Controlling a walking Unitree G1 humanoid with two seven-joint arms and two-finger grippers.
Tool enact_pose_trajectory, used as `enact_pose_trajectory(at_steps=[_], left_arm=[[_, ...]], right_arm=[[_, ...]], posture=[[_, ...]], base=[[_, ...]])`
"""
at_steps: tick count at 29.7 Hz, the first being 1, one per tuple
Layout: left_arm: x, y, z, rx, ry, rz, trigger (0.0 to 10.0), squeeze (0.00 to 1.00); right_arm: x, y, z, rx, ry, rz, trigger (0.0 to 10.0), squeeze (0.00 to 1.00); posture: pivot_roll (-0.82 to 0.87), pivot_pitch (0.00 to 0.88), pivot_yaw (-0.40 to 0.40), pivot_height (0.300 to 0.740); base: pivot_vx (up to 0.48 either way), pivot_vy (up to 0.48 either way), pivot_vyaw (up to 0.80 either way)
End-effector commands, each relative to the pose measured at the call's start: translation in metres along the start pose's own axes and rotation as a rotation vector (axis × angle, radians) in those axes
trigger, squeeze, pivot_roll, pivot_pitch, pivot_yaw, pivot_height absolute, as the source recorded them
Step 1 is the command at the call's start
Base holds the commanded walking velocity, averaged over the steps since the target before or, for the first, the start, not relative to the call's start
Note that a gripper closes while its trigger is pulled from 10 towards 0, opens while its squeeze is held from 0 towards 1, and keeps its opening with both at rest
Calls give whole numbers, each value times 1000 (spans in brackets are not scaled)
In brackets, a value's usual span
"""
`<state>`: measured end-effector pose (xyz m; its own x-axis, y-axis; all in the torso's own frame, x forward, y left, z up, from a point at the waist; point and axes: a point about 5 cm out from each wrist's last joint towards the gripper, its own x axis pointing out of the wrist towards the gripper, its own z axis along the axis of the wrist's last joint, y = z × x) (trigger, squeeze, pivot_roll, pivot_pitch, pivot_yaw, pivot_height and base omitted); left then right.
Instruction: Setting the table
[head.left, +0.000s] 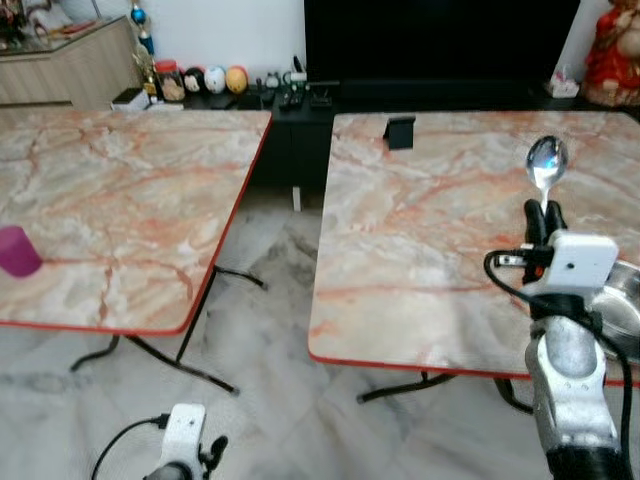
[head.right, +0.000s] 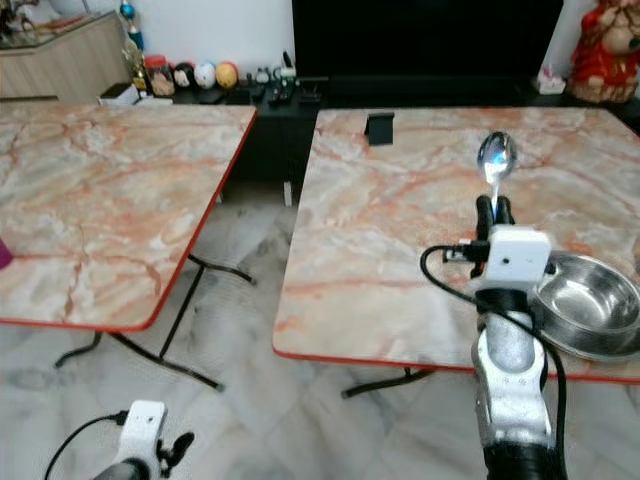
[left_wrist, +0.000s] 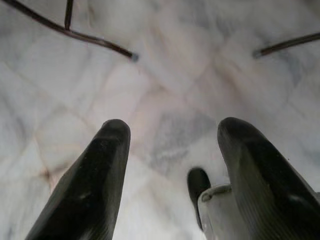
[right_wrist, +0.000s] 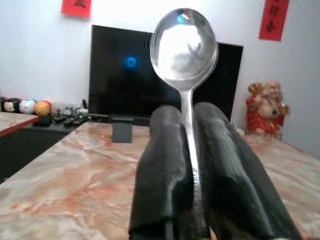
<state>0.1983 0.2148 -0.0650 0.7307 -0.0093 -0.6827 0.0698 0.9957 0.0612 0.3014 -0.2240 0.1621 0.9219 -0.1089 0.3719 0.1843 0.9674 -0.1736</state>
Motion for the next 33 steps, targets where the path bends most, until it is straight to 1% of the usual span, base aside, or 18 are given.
enact_pose_trajectory(at_steps=[1, 8, 18, 23, 33], left_arm=[[1, -1, 2, 8, -2, -5, 10000, 0], [1, -1, 1, 9, -1, -6, 10000, 0], [0, -1, 1, 12, 2, -7, 10000, 0], [0, 0, 1, 12, 2, -7, 10000, 0], [1, -1, 1, 9, 1, -5, 10000, 0]], right_arm=[[2, -3, 5, 0, -17, -7, 10000, 0], [2, 1, 4, 6, -12, 0, 10000, 0], [2, -2, 3, 2, -7, -7, 10000, 0], [1, 1, 2, 6, -4, 1, 10000, 0], [2, 0, 3, 4, -5, 0, 10000, 0]], posture=[[-8, 0, 28, 740], [-8, 0, 29, 740], [-10, 0, 30, 740], [-7, 0, 30, 740], [-10, 0, 29, 740]], base=[[0, -311, 0], [0, -311, 0], [0, -311, 0], [0, -311, 0], [0, -310, 0]])
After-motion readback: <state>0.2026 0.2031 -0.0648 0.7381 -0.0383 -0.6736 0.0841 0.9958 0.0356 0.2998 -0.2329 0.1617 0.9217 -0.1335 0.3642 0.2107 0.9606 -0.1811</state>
